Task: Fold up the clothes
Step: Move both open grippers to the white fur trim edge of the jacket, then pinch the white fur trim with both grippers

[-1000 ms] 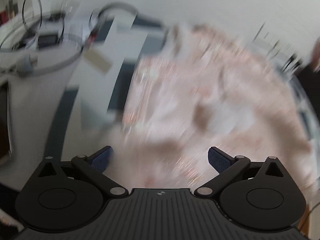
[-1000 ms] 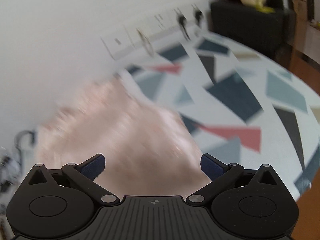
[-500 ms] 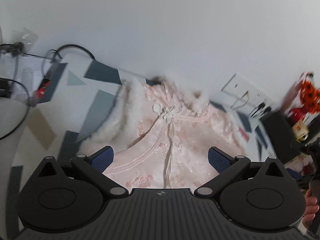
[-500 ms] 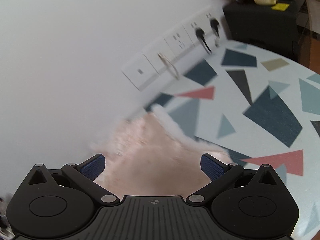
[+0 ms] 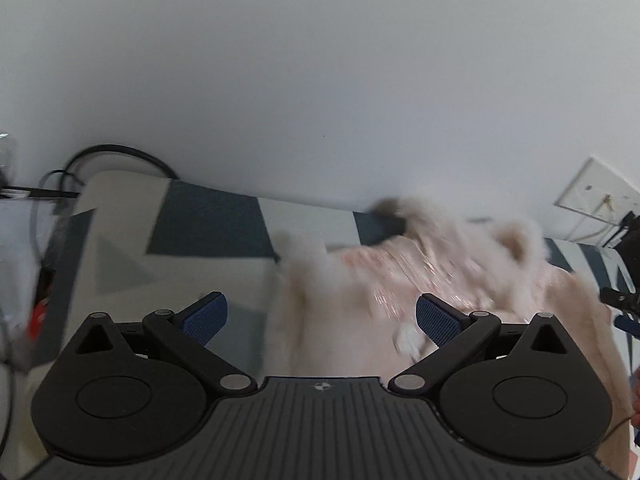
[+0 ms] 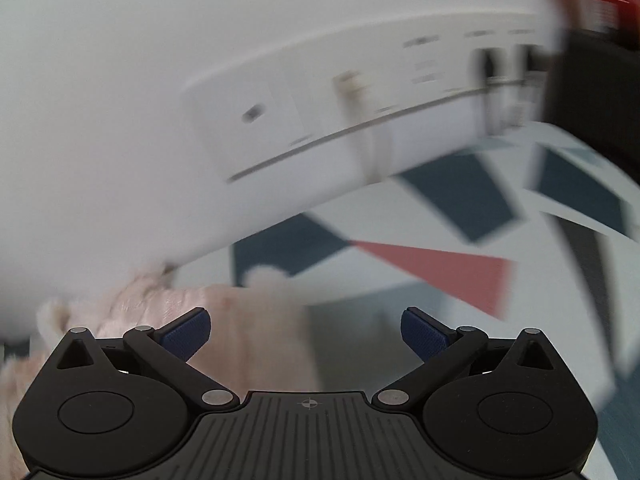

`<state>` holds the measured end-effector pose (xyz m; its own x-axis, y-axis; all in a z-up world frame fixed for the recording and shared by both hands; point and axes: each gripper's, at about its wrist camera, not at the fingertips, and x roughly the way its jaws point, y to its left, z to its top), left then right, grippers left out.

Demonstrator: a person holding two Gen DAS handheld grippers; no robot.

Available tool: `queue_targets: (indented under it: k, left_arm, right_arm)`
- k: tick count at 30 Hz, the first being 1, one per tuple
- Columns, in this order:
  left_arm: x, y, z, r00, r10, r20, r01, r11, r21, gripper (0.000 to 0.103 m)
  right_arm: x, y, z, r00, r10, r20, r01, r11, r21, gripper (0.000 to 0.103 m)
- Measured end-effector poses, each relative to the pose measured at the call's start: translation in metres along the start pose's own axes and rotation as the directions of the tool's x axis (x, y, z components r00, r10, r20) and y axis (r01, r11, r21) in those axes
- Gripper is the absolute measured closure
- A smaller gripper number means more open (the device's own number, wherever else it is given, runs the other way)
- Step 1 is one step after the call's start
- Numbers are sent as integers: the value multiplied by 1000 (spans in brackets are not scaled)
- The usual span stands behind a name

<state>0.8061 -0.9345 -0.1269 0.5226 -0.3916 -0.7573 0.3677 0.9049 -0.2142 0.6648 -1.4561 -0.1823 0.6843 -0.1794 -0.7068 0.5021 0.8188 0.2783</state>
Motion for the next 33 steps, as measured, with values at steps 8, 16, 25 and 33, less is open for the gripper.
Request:
queue_targets:
  k: [8,16,25,33]
  left_arm:
    - [50,-20,-4,997,46,-60,-33,977,209,0]
    - [62,-35,-7,999,7,-45,6,961,275,17]
    - [26,-64,-18,1000,29,-1,-27,935,353,87]
    - [-76,-74,-7,991,-53,127,4,934,357,88]
  right_arm:
    - [68,30,10,998,-28,-60,11,964,-266,1]
    - [70,50,14,997,34,-72,-58,931,-360,45]
    - [39,78,13,998,35,-50,-54,877,-478,88]
    - [-56,81,33,987,109,120,-47,902,-430,89]
